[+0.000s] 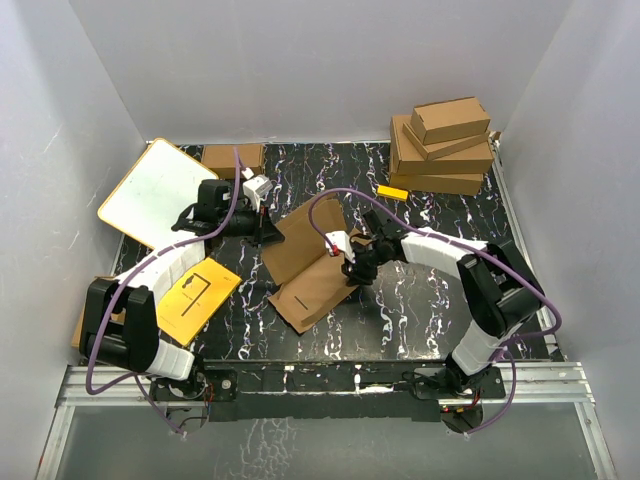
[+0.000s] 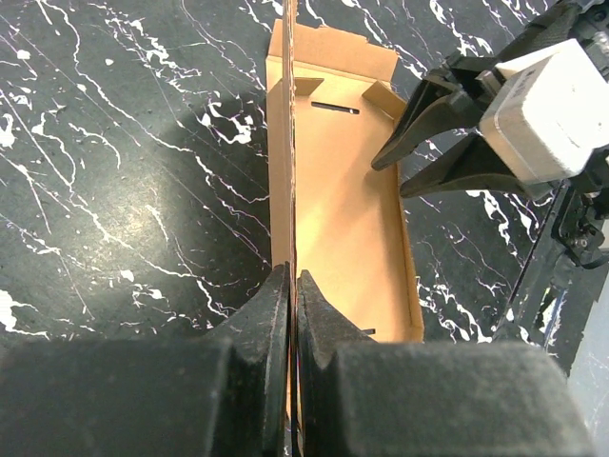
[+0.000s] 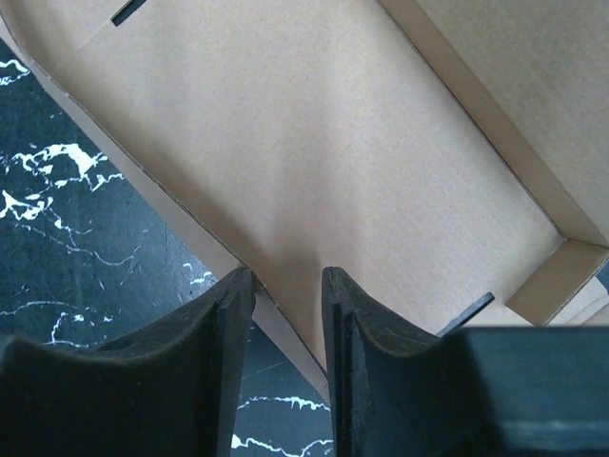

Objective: Fold the paper box

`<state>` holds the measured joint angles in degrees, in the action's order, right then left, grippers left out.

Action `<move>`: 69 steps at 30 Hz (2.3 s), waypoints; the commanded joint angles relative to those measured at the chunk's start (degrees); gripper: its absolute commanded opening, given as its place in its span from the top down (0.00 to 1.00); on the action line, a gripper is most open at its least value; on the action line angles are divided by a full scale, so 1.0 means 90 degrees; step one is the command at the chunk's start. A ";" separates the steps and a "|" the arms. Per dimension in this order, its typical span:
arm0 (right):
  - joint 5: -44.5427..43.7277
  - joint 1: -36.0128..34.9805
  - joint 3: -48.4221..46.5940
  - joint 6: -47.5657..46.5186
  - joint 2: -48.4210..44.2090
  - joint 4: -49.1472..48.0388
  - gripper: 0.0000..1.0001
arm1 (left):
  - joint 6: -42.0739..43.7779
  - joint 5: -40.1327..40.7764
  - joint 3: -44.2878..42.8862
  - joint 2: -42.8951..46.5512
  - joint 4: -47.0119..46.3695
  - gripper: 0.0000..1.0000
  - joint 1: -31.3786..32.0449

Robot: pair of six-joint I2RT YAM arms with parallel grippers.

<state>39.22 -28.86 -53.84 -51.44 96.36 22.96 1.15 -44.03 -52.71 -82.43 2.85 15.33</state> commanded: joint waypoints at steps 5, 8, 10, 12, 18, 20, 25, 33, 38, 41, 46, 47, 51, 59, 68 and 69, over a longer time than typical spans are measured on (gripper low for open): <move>0.1022 0.0506 0.0020 -0.1010 -0.0566 0.0753 0.53 | 0.0279 0.0134 0.0216 0.0248 0.0258 1.00 0.0048; 0.1761 0.1010 -0.0037 -0.1613 -0.0814 0.1356 0.45 | 0.0286 0.0152 0.0238 0.0271 0.0259 1.00 0.0043; 0.2284 0.1342 -0.0058 -0.1901 -0.0962 0.1699 0.41 | 0.0297 0.0140 0.0248 0.0294 0.0259 1.00 0.0040; 0.2643 0.1689 -0.0058 -0.1909 -0.1080 0.1787 0.40 | 0.0301 0.0146 0.0250 0.0310 0.0259 1.00 0.0028; 0.2309 0.2297 -0.0008 -0.0793 -0.1227 0.1207 0.42 | 0.0321 0.0168 0.0267 0.0380 0.0288 1.00 0.0028; 0.2109 0.2300 0.0157 -0.0713 -0.1266 0.1072 0.42 | 0.0326 0.0193 0.0277 0.0407 0.0293 1.00 0.0025; 0.1660 0.2297 0.0345 -0.1043 -0.1078 0.1061 0.68 | 0.0319 0.0183 0.0275 0.0419 0.0293 1.00 0.0029; 0.0660 0.2280 0.0232 -0.1447 -0.0468 0.1454 0.87 | 0.0318 0.0188 0.0280 0.0419 0.0313 1.00 0.0016; 0.0227 0.2275 0.0311 -0.1548 -0.0401 0.1545 0.88 | 0.0318 0.0213 0.0289 0.0419 0.0309 1.00 0.0018; 0.0303 0.2281 0.0318 -0.1596 -0.0469 0.1589 0.87 | 0.0306 0.0205 0.0288 0.0421 0.0299 1.00 0.0008; 0.1056 0.2281 0.0042 -0.1480 -0.0767 0.1848 0.76 | 0.0300 0.0188 0.0299 0.0424 0.0274 1.00 0.0015; 0.1328 0.2279 0.0049 -0.1535 -0.0906 0.1885 0.71 | 0.0300 0.0173 0.0307 0.0420 0.0263 1.00 0.0007; 0.2352 0.2243 0.0401 -0.2523 -0.1604 0.2153 0.45 | 0.0290 0.0135 0.0316 0.0421 0.0242 1.00 0.0014; 0.1979 0.2141 0.1136 -0.4348 -0.1720 0.2323 0.25 | 0.0263 0.0089 0.0328 0.0423 0.0211 1.00 0.0012; 0.0948 0.1679 0.1418 -0.3327 -0.1585 0.1038 0.35 | 0.0263 0.0015 0.0326 0.0424 0.0201 1.00 0.0014; 0.0923 0.1657 0.1405 -0.3236 -0.1569 0.0969 0.37 | 0.0257 -0.0002 0.0327 0.0420 0.0192 1.00 0.0006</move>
<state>49.12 -12.93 -41.19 -83.70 81.93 39.20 2.79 -42.24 -50.50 -80.99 4.75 15.40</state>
